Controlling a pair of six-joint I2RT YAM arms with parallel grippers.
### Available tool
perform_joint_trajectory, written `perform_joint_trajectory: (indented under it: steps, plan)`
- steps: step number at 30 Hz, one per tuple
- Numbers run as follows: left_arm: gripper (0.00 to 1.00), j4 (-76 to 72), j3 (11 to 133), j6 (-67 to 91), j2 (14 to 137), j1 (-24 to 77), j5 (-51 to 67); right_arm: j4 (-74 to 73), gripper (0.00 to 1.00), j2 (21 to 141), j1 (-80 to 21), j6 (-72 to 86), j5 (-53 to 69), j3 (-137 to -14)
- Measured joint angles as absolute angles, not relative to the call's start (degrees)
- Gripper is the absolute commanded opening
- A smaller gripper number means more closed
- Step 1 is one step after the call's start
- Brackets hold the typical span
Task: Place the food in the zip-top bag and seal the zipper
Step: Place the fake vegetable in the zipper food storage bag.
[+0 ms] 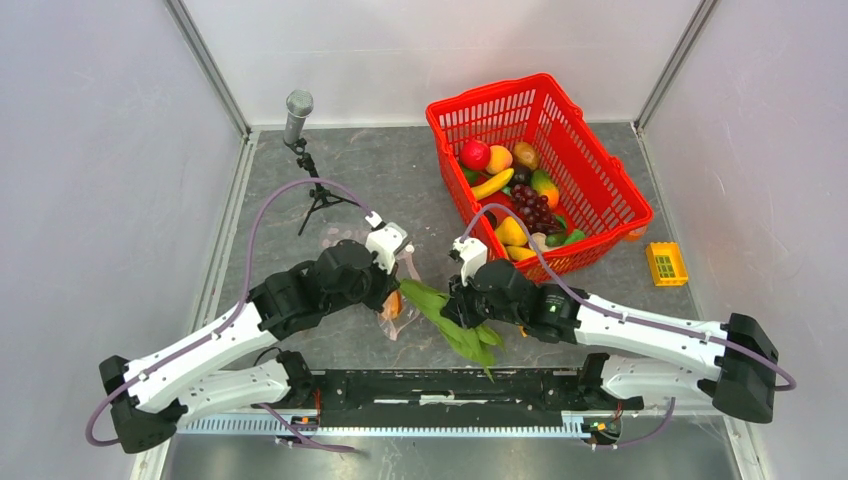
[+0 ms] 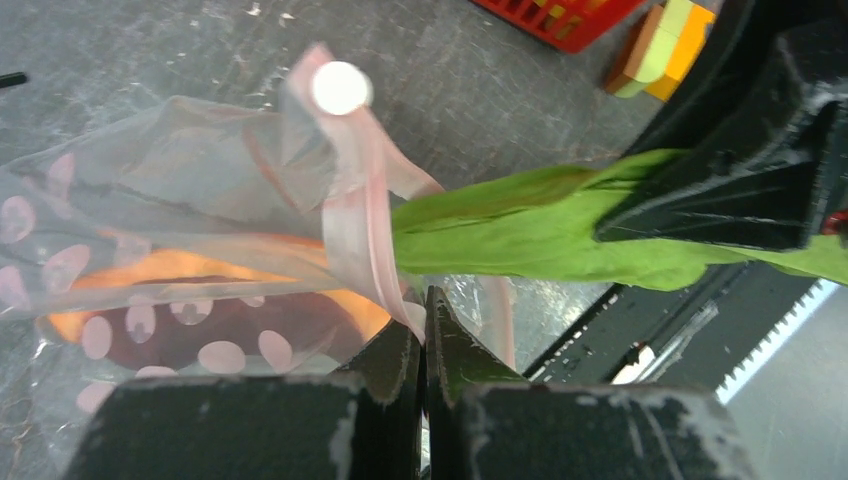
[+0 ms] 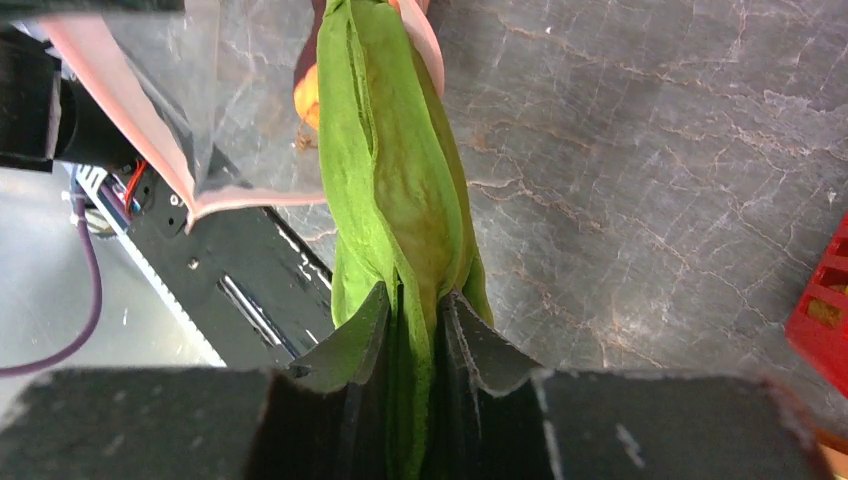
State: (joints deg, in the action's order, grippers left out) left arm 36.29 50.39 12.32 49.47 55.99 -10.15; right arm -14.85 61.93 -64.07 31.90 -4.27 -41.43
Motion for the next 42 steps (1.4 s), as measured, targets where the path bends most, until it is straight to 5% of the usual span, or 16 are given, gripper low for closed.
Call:
perform_joint_trajectory:
  steps: [17, 27, 33, 42]
  plan:
    - [0.02, 36.8, 53.6, 12.4, 57.8, 56.0, 6.7, 2.8, 0.32, 67.0, -64.4, 39.9, -6.9, -39.6]
    - [0.02, 35.2, 53.8, 12.7, 54.3, 56.0, 9.9, 8.7, 0.75, 70.4, -64.4, 37.8, -8.5, -39.6]
    - [0.02, 36.7, 53.7, 14.0, 51.7, 56.2, 5.8, 5.1, 0.86, 65.7, -63.9, 32.4, -4.6, -39.4]
    - [0.02, 34.9, 53.7, 14.3, 52.8, 56.3, 2.5, 4.4, 0.85, 51.5, -64.4, 31.8, 2.0, -31.5]
